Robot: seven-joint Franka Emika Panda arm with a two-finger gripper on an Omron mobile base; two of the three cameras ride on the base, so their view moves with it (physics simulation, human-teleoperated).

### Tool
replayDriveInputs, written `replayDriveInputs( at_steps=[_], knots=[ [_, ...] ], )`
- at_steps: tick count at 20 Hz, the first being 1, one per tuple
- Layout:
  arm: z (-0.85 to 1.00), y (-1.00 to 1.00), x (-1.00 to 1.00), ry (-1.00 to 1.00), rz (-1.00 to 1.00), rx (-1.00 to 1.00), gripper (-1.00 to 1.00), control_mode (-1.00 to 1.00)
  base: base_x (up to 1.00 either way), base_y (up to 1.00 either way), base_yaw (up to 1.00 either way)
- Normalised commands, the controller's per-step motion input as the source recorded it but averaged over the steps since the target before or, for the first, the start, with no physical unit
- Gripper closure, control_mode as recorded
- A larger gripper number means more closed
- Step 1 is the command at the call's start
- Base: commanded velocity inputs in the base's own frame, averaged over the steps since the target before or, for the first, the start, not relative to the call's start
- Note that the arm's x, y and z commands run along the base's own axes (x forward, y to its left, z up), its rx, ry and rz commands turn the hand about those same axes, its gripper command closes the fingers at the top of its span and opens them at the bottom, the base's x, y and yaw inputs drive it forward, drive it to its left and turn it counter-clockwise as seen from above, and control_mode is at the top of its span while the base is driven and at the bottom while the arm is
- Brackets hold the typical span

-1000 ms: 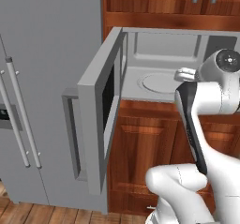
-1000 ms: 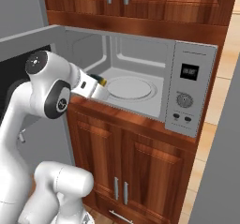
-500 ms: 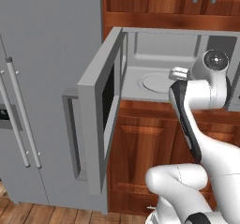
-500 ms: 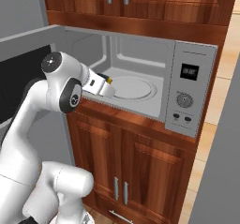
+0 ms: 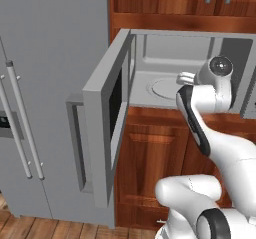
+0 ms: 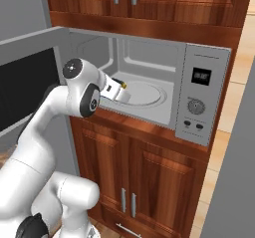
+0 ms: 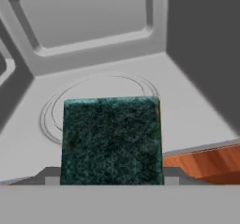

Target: Place the sponge inside the microwave to prepare for sanitizing.

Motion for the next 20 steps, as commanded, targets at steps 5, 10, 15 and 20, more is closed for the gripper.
replayDriveInputs(
  at_steps=[5,10,15,20],
  knots=[
    [-0.22,-0.29,0.47,0.0,0.01,0.1,1.0,-1.0,0.0,0.0,0.0],
    [-0.23,-0.13,0.31,0.0,0.01,0.05,1.0,-1.0,0.0,0.0,0.0],
    [-0.05,0.0,0.28,0.0,0.0,0.0,1.0,-1.0,0.0,0.0,0.0],
    [0.0,0.0,0.29,0.0,0.0,-0.02,1.0,-1.0,0.0,0.0,0.0]
  ],
)
